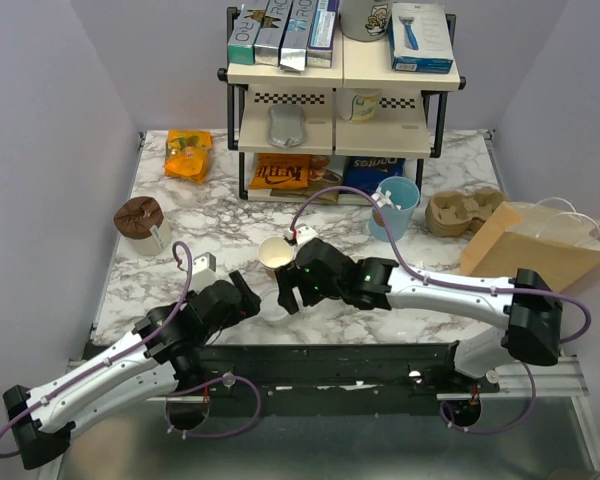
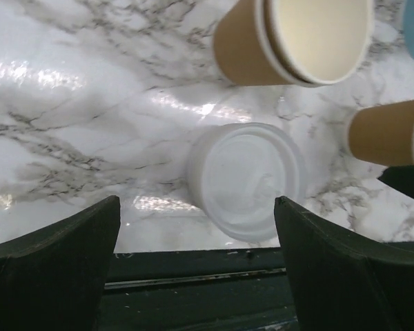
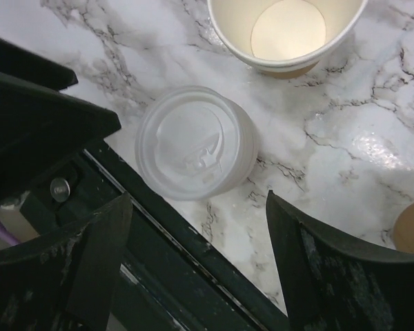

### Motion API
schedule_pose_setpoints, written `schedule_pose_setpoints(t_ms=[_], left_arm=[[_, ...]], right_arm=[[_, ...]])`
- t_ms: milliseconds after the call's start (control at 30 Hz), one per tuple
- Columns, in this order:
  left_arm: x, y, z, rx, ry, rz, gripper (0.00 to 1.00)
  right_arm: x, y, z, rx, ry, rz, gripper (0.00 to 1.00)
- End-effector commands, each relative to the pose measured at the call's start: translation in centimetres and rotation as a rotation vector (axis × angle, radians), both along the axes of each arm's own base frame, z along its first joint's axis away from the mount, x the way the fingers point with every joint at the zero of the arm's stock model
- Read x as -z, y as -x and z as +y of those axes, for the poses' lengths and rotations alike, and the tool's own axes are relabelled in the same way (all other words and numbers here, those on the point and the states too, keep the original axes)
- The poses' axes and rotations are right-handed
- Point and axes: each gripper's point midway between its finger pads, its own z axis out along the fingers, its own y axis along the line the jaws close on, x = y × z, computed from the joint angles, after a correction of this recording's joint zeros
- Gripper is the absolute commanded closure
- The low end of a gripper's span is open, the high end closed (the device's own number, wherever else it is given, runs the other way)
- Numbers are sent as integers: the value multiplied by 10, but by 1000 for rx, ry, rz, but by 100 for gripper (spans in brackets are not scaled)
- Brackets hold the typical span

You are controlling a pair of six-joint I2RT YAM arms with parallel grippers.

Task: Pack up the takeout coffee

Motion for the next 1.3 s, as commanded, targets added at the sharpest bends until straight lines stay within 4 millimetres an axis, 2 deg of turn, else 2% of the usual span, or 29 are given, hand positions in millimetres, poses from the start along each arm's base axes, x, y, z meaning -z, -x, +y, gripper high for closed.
schedule_pose_setpoints(t_ms=[0,67,100,133,200,233,300,333,400,533,733,900,1267], left_arm=[[27,3,10,-99,57,40,1],[26,-2,1,-92,123,18,4],[35,1,-2,-72,131,41,6],[32,-4,-10,-58,170,24,10],[39,-8,-10,-69,177,37,17],[36,-10,-19,-48,220,34,23],[45,-14,-22,-45,239,52,31],[41,-14,-31,-18,281,55,36],[46,-14,-36,-1,301,75,42],[48,-15,-37,4,300,88,53],[48,-14,-41,22,317,86,60],[50,-13,-41,23,320,91,69],[52,-12,-44,34,328,98,77]], right_arm=[[3,-20,11,167,-6,-3,20],[8,-18,16,167,-7,27,24],[14,-18,18,175,2,38,27],[16,-18,19,176,9,44,29],[18,-18,19,188,19,53,33],[23,-19,20,190,31,58,35],[23,-18,23,183,31,67,41],[27,-18,23,185,46,73,41],[29,-19,22,203,57,81,41],[37,-20,15,225,102,83,41],[38,-19,19,193,114,85,41],[42,-12,24,158,109,117,42],[45,-13,17,184,130,111,43]])
